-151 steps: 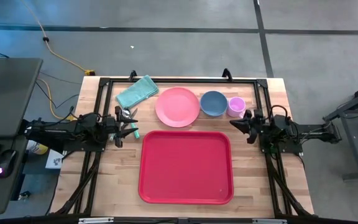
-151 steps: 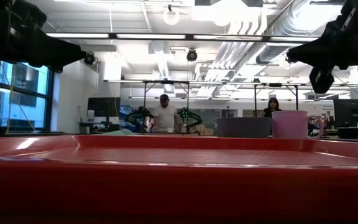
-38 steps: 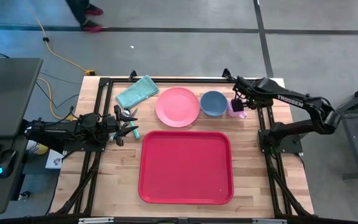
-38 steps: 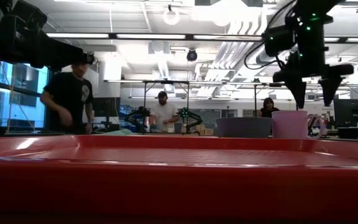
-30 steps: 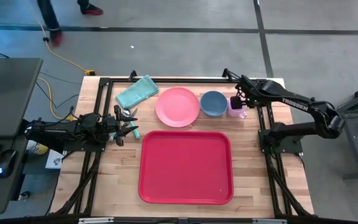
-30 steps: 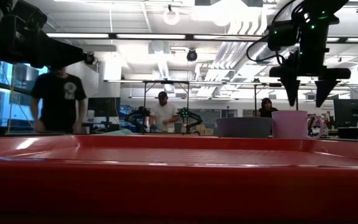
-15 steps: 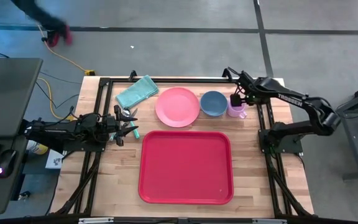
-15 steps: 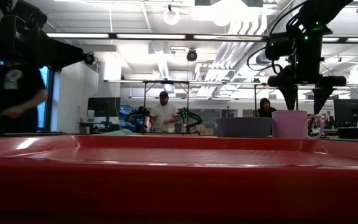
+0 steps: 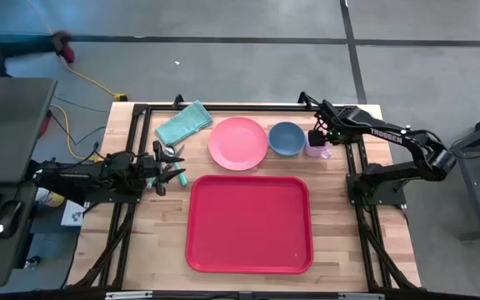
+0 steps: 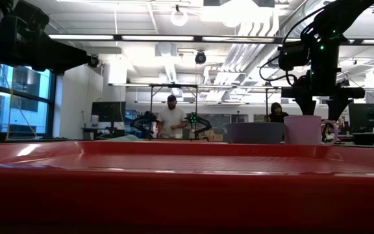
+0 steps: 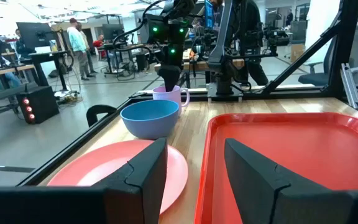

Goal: Set up tray
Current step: Put the purple cup on top right of the red serving tray

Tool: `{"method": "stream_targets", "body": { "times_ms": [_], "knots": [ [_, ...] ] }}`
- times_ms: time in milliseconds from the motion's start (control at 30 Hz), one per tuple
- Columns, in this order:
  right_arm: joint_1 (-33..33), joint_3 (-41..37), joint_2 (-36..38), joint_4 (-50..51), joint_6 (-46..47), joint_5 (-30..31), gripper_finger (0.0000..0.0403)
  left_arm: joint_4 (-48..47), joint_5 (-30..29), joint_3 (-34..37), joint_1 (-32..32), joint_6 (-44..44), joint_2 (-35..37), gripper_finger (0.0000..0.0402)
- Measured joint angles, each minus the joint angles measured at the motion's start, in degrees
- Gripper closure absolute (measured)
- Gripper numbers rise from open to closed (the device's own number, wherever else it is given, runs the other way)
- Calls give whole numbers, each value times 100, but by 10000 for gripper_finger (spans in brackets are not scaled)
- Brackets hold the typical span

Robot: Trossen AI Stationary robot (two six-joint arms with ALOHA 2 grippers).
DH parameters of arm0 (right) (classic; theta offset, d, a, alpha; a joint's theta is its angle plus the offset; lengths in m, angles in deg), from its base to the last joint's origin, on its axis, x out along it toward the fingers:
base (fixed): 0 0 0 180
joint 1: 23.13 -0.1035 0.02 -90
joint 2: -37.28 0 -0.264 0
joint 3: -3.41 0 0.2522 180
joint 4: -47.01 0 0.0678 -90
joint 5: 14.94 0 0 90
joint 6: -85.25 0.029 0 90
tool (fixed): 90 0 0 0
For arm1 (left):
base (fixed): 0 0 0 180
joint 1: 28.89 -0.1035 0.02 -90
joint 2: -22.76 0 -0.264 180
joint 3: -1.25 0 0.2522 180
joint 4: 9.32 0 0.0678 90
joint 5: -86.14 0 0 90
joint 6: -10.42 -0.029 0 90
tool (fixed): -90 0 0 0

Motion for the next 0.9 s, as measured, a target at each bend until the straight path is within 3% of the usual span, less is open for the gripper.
{"method": "stream_targets", "body": {
  "times_ms": [767,900],
  "knots": [
    [0,0,0,-89,-383,-120,387,0,0,0,1,2,1,208],
    [2,2,2,-104,-495,-180,396,0,0,0,0,2,2,208]
  ]
}}
